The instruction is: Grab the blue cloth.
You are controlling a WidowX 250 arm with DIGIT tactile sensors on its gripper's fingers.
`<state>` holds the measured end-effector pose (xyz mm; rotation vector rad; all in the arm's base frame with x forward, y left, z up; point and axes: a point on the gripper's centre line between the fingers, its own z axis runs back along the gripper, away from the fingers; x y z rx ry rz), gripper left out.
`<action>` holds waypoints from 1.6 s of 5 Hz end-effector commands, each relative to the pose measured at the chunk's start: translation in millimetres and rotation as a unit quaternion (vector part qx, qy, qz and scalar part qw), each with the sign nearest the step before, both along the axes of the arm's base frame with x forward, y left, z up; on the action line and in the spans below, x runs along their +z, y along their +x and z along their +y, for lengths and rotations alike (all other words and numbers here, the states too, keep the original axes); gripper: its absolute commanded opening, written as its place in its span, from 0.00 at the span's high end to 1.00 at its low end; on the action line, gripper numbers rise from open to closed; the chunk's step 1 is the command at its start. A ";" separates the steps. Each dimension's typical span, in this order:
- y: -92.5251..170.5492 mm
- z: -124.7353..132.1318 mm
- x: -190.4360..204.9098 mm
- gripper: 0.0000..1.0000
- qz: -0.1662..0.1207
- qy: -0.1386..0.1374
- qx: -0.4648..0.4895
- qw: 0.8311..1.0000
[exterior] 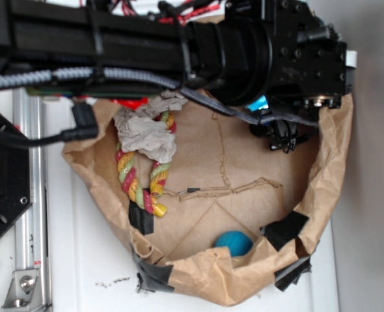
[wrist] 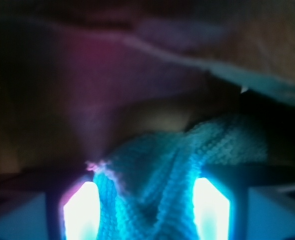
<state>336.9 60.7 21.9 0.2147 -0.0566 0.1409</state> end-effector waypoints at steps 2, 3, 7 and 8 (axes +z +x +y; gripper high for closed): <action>1.3 -0.6 -3.9 1.00 -0.005 0.004 -0.042 0.999; -6.4 -9.6 4.2 1.00 -0.015 0.006 -0.094 0.995; -48.3 -125.7 127.1 1.00 -0.018 -0.062 -0.228 0.972; -60.6 -124.9 129.1 1.00 -0.010 -0.079 -0.191 0.978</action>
